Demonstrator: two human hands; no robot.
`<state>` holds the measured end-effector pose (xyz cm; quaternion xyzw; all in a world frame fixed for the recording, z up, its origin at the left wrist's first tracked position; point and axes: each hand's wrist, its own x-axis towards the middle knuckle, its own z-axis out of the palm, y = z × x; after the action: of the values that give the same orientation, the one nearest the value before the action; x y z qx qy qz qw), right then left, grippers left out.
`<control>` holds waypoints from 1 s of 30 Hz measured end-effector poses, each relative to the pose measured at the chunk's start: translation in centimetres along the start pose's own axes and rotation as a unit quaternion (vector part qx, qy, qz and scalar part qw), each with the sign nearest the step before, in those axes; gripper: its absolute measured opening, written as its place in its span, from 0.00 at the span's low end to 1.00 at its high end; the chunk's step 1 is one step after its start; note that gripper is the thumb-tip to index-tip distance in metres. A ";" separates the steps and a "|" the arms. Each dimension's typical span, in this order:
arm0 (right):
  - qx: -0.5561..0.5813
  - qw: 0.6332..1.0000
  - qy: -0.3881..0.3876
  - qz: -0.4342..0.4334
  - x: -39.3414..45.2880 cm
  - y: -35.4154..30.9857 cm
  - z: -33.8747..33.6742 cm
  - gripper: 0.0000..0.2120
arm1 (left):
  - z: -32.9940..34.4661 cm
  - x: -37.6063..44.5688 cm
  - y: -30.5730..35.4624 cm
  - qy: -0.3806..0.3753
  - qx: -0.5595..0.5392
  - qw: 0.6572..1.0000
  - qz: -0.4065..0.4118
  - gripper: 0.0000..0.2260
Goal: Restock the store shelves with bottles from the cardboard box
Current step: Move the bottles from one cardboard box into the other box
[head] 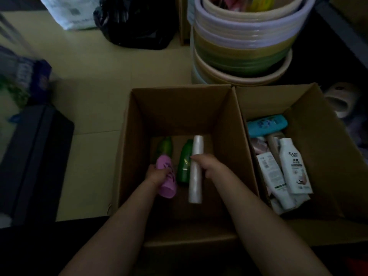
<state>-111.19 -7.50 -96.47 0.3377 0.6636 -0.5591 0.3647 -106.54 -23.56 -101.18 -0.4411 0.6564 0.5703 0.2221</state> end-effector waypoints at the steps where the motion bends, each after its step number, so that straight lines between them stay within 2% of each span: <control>1: -0.012 1.000 0.005 -0.006 0.4 0.1 -0.1 0.20 | 0.1 -0.2 0.0 0.008 0.025 1.000 0.015 0.21; 5: 0.015 0.994 -0.030 -0.108 -1.7 -2.3 -1.7 0.08 | 1.9 -1.3 3.1 0.018 0.042 0.992 0.120 0.09; 7: -0.004 0.978 -0.050 -0.205 -4.2 -3.8 -3.8 0.07 | 4.3 -2.2 4.9 -0.013 0.036 0.987 0.158 0.07; 9: 0.040 0.954 -0.063 -0.291 -6.8 -5.1 -6.9 0.07 | 7.3 -4.4 5.9 -0.049 0.052 0.973 0.218 0.07; 11: 0.114 0.932 -0.021 -0.342 -8.1 -5.8 -11.0 0.09 | 10.0 -7.2 6.7 -0.045 0.096 0.932 0.346 0.08; 12: 0.150 0.926 0.026 -0.344 -8.1 -5.7 -13.3 0.10 | 11.3 -8.5 6.9 -0.042 0.122 0.897 0.422 0.10; 14: 0.179 0.925 0.145 -0.302 -6.4 -4.7 -17.5 0.09 | 13.9 -11.0 7.4 -0.037 0.179 0.829 0.529 0.15; 16: 0.106 0.939 0.252 -0.208 -3.6 -2.6 -20.6 0.10 | 16.0 -13.0 8.2 -0.017 0.197 0.807 0.557 0.16; 17: 0.036 0.950 0.263 -0.163 -1.8 -1.2 -21.8 0.10 | 16.9 -13.7 8.7 -0.006 0.208 0.799 0.564 0.15; 19: -0.085 0.960 0.247 -0.103 1.0 1.6 -22.9 0.05 | 18.4 -13.9 9.1 -0.011 0.249 0.761 0.600 0.16; 21: -0.185 0.938 0.288 -0.059 3.6 4.4 -23.5 0.21 | 19.4 -13.1 9.0 -0.036 0.324 0.715 0.618 0.18; 23: -0.262 0.879 0.396 -0.032 4.6 6.8 -24.2 0.30 | 20.2 -12.5 8.6 -0.017 0.409 0.669 0.620 0.16; 24: -0.284 0.860 0.423 -0.018 4.8 7.9 -24.7 0.33 | 20.5 -12.4 8.5 -0.008 0.426 0.660 0.618 0.15; 25: -0.292 0.856 0.426 -0.009 5.0 9.0 -25.2 0.37 | 20.7 -12.4 8.4 -0.004 0.424 0.661 0.619 0.14; 27: -0.270 0.875 0.403 0.011 5.1 10.7 -26.4 0.43 | 21.0 -12.2 8.5 -0.003 0.403 0.670 0.624 0.16; 30: -0.222 0.900 0.374 0.024 4.6 10.9 -27.6 0.45 | 21.2 -12.2 8.6 -0.005 0.396 0.666 0.632 0.18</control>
<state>-107.18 21.60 -102.83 0.4480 0.8500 -0.2205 0.1681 -111.89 0.10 -92.07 0.2118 0.9408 0.2622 -0.0348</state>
